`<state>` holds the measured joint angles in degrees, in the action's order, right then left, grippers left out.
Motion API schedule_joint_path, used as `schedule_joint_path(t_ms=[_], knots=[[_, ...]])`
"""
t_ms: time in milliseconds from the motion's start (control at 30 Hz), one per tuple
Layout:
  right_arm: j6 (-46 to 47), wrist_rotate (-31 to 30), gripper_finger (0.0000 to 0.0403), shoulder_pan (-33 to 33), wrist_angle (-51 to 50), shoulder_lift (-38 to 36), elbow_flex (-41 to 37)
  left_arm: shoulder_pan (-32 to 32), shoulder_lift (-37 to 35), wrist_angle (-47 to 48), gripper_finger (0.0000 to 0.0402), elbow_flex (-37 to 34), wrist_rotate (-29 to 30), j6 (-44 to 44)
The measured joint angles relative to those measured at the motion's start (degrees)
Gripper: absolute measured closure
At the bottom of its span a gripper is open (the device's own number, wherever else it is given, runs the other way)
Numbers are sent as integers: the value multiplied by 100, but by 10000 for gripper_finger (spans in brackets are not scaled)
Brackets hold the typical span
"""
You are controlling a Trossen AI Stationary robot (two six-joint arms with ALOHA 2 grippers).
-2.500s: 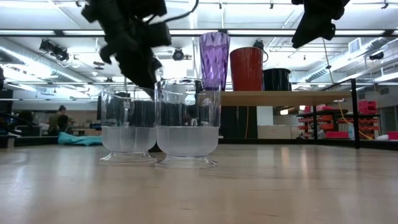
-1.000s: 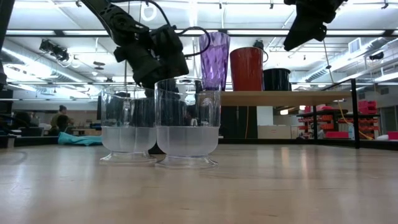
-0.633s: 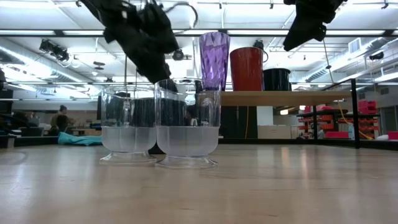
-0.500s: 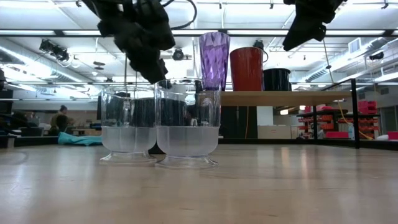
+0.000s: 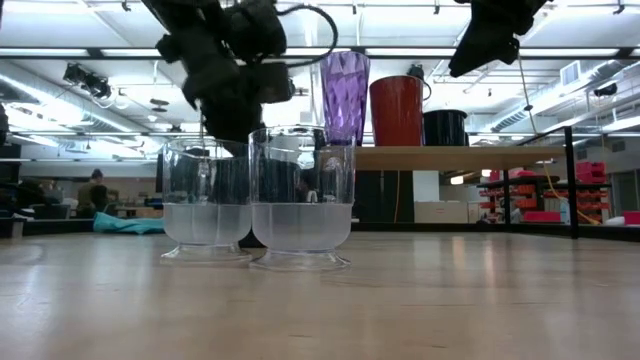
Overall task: Stack small to large cups/mugs on shelf
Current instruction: Put the black mug on the shelf
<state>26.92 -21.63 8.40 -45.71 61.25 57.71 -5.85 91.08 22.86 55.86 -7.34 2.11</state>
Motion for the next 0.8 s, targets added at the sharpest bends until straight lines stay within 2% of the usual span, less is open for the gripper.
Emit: schedule_joint_path(t_ms=[233,467,600,800], knots=[[-14,0,305,0,32,0,-2,0,308,-695,396,0,321,-37],[-12,0,305,0,65,0,-2,0,372,-1496,376,2,373,33],[-12,-2,305,0,95,28,-5,0,559,-1795,381,14,370,55],[-123,1,304,2,760,204,-403,50,805,-2356,395,-2,371,71]])
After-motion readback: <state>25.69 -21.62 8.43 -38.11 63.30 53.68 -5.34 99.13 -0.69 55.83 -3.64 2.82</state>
